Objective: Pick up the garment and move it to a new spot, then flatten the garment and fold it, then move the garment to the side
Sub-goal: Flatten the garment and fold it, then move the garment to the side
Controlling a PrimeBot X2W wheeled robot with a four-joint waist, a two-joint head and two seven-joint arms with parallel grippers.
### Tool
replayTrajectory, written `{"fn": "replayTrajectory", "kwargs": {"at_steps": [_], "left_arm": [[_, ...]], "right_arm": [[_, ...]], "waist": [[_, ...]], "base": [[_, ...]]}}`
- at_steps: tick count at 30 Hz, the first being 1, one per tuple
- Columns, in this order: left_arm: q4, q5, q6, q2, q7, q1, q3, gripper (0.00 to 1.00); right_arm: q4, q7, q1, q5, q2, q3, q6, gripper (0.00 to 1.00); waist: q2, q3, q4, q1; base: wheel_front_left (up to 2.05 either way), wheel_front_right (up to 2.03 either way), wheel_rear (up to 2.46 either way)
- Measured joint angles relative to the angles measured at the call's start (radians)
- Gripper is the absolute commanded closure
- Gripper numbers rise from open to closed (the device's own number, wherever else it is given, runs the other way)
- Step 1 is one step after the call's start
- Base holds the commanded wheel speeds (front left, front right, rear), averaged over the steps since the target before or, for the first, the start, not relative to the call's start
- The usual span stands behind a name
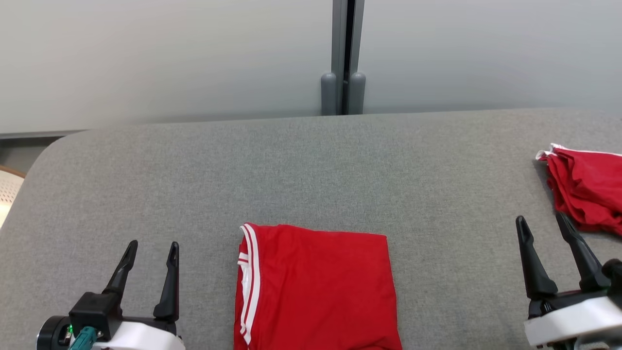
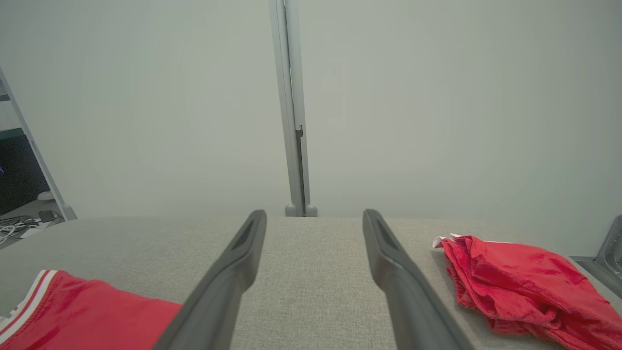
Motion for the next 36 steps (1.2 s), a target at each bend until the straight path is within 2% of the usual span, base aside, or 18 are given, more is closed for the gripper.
{"fn": "replayTrajectory", "kwargs": {"at_steps": [12, 36], "left_arm": [[-0.045, -0.009, 0.022, 0.021, 0.029, 0.070, 0.005, 0.00], [-0.108, -0.011, 0.058, 0.030, 0.058, 0.094, -0.004, 0.00]], "right_arm": [[-0.104, 0.078, 0.132, -0.032, 0.023, -0.046, 0.000, 0.00], [-0.150, 0.111, 0.158, -0.040, 0.042, -0.051, 0.000, 0.00]], "waist": [[0.0000, -0.059, -0.008, 0.0000], [0.0000, -0.053, -0.017, 0.0000]], "base": [[0.00, 0.00, 0.00], [0.00, 0.00, 0.00]]}}
